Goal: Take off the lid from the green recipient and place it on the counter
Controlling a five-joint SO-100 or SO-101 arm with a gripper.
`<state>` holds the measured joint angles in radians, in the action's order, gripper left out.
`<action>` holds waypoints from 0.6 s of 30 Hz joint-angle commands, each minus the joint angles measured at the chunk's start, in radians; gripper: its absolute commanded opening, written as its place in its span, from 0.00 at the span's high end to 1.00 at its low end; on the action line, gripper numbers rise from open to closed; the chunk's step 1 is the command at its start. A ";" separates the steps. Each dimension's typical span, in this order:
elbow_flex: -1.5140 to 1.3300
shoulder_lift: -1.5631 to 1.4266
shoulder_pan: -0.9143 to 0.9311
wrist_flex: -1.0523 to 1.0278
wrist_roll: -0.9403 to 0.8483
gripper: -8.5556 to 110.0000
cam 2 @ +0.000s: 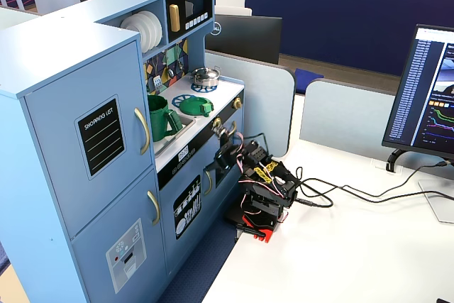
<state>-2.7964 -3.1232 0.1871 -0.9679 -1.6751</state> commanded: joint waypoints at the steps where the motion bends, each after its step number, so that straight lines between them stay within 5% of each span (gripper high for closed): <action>1: -0.103 -0.043 -0.041 0.091 0.038 0.77; 7: -0.199 -0.048 -0.100 0.084 0.110 0.79; 18: -0.199 -0.054 -0.166 -0.448 0.089 0.83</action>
<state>-3.0035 -3.1799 0.0337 -1.2640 -1.5616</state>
